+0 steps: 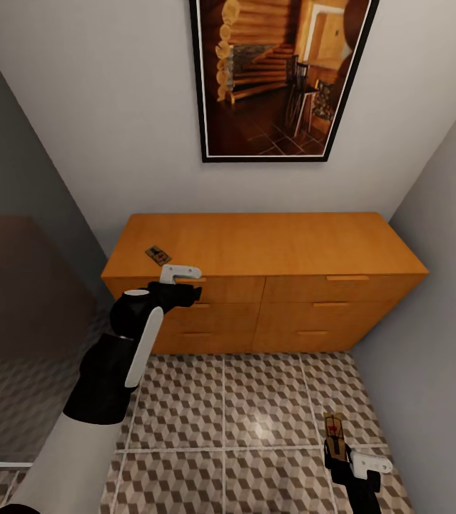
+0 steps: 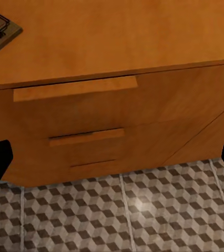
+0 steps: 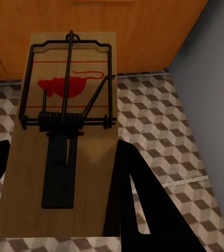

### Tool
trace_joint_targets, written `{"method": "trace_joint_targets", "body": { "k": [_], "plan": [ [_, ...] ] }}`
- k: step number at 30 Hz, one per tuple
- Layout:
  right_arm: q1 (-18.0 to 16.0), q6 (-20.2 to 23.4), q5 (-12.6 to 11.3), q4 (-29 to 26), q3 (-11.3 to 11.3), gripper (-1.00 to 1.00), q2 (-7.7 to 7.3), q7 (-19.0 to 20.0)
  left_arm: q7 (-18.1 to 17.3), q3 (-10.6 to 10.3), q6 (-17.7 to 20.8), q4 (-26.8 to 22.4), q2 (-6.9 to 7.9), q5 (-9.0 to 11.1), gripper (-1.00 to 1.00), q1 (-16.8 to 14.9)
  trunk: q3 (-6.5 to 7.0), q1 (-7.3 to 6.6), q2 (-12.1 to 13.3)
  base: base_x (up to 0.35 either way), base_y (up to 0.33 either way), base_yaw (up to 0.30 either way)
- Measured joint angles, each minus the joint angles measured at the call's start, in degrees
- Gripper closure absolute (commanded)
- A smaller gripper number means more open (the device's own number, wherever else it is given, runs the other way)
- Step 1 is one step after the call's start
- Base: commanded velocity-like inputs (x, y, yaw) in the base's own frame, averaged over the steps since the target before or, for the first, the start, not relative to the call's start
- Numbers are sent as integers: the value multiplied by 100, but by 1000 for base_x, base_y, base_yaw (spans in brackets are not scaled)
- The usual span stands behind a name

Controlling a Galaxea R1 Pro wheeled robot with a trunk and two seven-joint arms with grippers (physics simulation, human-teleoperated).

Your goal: Take the four mousetraps from the cabinet in the bathroom and place them on the bathroom floor. Make sure all four end up on the same floor surface, and ensure that at least two of them are either under or directly next to the same bathroom sink.

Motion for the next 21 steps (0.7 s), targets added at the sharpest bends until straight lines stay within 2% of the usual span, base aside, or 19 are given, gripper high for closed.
{"method": "trace_joint_targets", "body": {
  "k": [9, 15, 21],
  "plan": [
    [0, -1, 0, 0, 0, 100, 0, 0, -2, -78, -2, -2, 13, -5, -100, 0, 0, 0, 0, 11, 0, 0],
    [0, 86, 0, 6, 0, 100, 6, -8, -2, -80, -2, -2, 44, -5, -100, 0, 0, -2, 0, 167, 0, 0],
    [0, 431, 0, 8, 1, 100, 1, 5, -2, -73, -1, -2, 48, -5, -100, 0, 0, -2, -1, 229, 0, 0]
  ]
}}
